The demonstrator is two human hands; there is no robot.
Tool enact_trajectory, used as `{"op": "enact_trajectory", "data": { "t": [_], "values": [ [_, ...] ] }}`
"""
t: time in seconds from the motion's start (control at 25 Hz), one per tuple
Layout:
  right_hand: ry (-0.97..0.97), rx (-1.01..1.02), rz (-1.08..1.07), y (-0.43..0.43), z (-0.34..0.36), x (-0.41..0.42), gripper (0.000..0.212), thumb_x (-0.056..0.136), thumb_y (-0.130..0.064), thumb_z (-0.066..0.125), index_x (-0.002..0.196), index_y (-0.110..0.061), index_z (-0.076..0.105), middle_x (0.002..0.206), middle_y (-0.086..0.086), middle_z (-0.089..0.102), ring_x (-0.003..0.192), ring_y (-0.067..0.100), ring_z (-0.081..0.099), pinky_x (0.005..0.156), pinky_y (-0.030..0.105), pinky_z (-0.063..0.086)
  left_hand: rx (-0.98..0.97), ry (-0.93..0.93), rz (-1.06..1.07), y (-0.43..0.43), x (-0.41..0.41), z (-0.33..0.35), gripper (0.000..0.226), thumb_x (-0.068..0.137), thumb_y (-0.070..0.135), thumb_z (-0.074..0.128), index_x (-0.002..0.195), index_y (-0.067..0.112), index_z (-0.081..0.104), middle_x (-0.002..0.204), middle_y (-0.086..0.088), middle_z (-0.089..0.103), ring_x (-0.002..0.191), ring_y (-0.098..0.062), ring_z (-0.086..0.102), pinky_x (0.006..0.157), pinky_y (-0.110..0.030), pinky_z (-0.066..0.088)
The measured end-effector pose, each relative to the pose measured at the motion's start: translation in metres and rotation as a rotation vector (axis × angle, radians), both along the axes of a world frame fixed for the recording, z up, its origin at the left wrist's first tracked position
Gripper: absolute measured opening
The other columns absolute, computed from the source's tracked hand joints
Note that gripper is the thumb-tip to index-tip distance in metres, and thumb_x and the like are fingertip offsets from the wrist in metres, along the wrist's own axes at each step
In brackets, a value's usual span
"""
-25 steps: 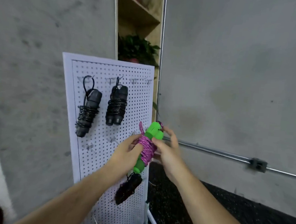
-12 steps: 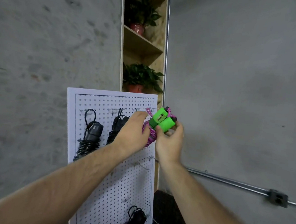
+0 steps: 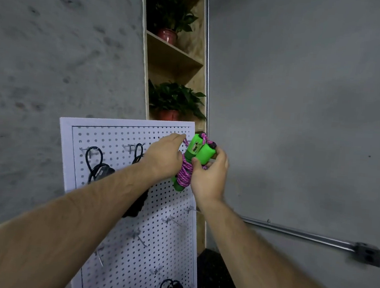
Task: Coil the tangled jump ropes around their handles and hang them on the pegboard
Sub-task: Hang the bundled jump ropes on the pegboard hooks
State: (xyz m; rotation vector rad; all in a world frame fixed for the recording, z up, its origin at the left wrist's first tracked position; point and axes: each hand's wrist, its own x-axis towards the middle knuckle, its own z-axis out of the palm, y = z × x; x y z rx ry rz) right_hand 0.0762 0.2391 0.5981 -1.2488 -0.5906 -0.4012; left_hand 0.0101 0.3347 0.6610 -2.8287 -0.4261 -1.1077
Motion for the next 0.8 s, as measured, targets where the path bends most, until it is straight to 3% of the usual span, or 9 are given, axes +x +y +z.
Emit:
{"op": "enact_trajectory", "data": {
  "t": [0.24,0.4,0.52,0.6,0.72,0.8],
  "values": [
    [-0.007,-0.072,0.072,0.022,-0.018,0.015,0.058,0.084,-0.010,0.076,0.135,-0.022,0.050,0.131,-0.005,0.050,0.110,0.017,0.061,0.096,0.041,0.054,-0.135,-0.015,0.047,0.005,0.010,0.000,0.054,0.097,0.014,0.049,0.150,0.007,0.041,0.154,-0.011,0.041,0.139,-0.026,0.042,0.115,-0.039,0.036],
    [0.006,-0.120,0.145,0.039,-0.027,0.020,0.057,0.083,-0.005,0.074,0.130,-0.027,0.051,0.126,-0.007,0.055,0.112,0.015,0.060,0.095,0.042,0.056,-0.033,0.132,0.169,0.006,0.002,-0.003,0.065,0.096,0.016,0.049,0.157,0.011,0.026,0.160,-0.008,0.032,0.143,-0.027,0.036,0.114,-0.041,0.034],
    [-0.015,-0.137,0.144,0.040,-0.030,0.017,0.060,0.085,-0.006,0.073,0.135,-0.029,0.051,0.128,-0.008,0.056,0.114,0.014,0.060,0.096,0.041,0.056,0.092,0.171,0.202,0.000,-0.008,-0.009,0.070,0.094,0.021,0.052,0.157,0.009,0.025,0.159,-0.007,0.034,0.144,-0.025,0.036,0.115,-0.040,0.032],
    [-0.035,-0.174,0.138,0.032,-0.036,0.013,0.061,0.089,-0.011,0.069,0.143,-0.027,0.046,0.132,-0.004,0.055,0.119,0.013,0.058,0.100,0.040,0.053,0.118,0.150,0.186,-0.007,-0.017,-0.016,0.069,0.093,0.022,0.052,0.156,0.007,0.028,0.158,-0.008,0.036,0.143,-0.025,0.037,0.117,-0.039,0.030],
    [-0.160,-0.255,0.067,0.007,-0.052,0.000,0.053,0.092,-0.037,0.055,0.144,-0.027,0.045,0.134,-0.002,0.053,0.123,0.014,0.054,0.103,0.042,0.051,0.206,0.064,0.088,-0.021,-0.037,-0.037,0.061,0.091,0.019,0.052,0.148,0.002,0.040,0.149,-0.014,0.046,0.135,-0.029,0.045,0.118,-0.040,0.031],
    [-0.313,-0.352,0.013,-0.016,-0.074,-0.016,0.041,0.098,-0.034,0.050,0.138,-0.027,0.048,0.128,-0.002,0.054,0.115,0.015,0.056,0.097,0.039,0.051,0.280,-0.003,-0.062,-0.032,-0.054,-0.068,0.053,0.090,0.014,0.057,0.141,-0.001,0.050,0.141,-0.017,0.054,0.127,-0.032,0.053,0.113,-0.042,0.038]
  ]
}}
